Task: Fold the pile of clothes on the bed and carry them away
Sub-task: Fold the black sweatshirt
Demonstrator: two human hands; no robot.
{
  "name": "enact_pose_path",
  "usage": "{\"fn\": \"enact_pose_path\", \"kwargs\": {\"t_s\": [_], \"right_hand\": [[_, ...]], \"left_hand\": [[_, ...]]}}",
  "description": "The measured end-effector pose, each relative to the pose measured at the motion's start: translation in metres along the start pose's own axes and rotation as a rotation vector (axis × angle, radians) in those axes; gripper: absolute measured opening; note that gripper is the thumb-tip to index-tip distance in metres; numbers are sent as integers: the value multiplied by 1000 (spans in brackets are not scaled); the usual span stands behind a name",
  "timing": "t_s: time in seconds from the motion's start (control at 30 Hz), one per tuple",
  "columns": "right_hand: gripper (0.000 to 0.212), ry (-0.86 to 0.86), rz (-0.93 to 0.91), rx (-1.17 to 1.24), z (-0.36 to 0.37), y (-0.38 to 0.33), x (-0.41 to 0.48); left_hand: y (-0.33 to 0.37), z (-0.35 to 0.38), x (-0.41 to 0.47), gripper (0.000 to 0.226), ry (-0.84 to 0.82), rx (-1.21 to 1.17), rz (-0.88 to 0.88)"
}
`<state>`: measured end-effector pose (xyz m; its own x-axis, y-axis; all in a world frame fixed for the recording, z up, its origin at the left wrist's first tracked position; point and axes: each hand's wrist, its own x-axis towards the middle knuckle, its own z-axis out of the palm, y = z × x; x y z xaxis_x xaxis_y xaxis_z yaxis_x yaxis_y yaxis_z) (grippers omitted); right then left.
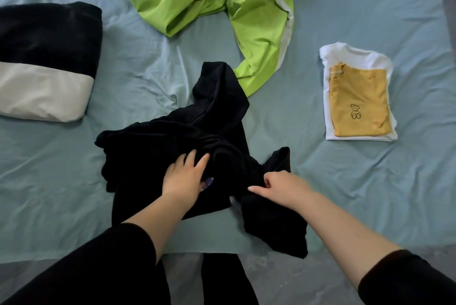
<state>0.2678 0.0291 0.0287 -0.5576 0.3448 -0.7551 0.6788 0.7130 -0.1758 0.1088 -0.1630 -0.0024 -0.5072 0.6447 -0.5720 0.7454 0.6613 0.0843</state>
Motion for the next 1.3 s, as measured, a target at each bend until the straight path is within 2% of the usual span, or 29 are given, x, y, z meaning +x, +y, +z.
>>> {"fn": "enact_pose_path", "kwargs": {"t_s": [0.07, 0.13, 0.17, 0.2, 0.27, 0.3, 0.37, 0.43, 0.47, 0.57, 0.63, 0.7, 0.8, 0.87, 0.97, 1.0, 1.07, 1.13, 1.2, 1.23, 1.27, 1.3], "right_hand": [[76, -57, 64, -191, -2, 10, -2], [91, -149, 115, -295, 0, 16, -5], [92, -186, 133, -351, 2, 18, -6], [87, -194, 140, -405, 7, 21, -7], [57, -104, 131, -431, 16, 25, -12], [41, -28, 142, -360, 18, 27, -15], [33, 151, 201, -61, 17, 29, -19], [44, 286, 174, 153, 15, 29, -21], [58, 262, 110, 153, 15, 25, -22], [110, 24, -6, -72, 27, 3, -26], [122, 21, 46, -223, 40, -10, -25], [115, 98, 112, -283, 48, -20, -25], [82, 290, 15, -179, 56, -22, -19], [63, 317, -16, 110, 51, -28, -16], [26, 231, 105, 832, 27, -42, -21], [22, 209, 109, 894, 16, -42, -24], [25, 4, 116, 827, -6, -31, -33], [39, -335, 177, 719, -28, -13, -45], [53, -558, 237, 640, -49, 6, -56], [51, -569, 234, 641, -59, 11, -58], [44, -512, 217, 650, -66, 13, -58], [37, -402, 197, 642, -71, 14, -55]], "left_hand": [[-13, -9, 2, 69, 41, -21, 33], [-24, -21, 3, 67, 60, -166, 14], [-29, -28, 4, 65, 72, -278, -23], [-34, -35, 4, 61, 90, -406, -81], [-45, -51, 5, 48, 146, -675, -223], [-51, -59, 5, 40, 158, -803, -288], [-66, -74, 3, 26, 125, -1113, -399], [-81, -91, -4, 24, 32, -1401, -485], [-87, -97, -7, 23, 6, -1464, -504], [-98, -107, -14, 21, 8, -1478, -520], [-100, -111, -16, 22, 18, -1492, -540], [-101, -110, -17, 22, 5, -1494, -543], [-101, -105, -20, 23, -20, -1467, -547], [-102, -100, -23, 27, -32, -1429, -542], [-104, -97, -33, 33, -48, -1409, -537], [-105, -98, -38, 34, -63, -1408, -544], [-110, -102, -48, 33, -183, -1393, -565], [-117, -112, -58, 36, -472, -1313, -579], [-122, -122, -63, 40, -713, -1203, -545], [-123, -125, -62, 36, -736, -1173, -489], [-122, -127, -58, 30, -682, -1145, -428], [-120, -127, -52, 24, -556, -1101, -381]]}}
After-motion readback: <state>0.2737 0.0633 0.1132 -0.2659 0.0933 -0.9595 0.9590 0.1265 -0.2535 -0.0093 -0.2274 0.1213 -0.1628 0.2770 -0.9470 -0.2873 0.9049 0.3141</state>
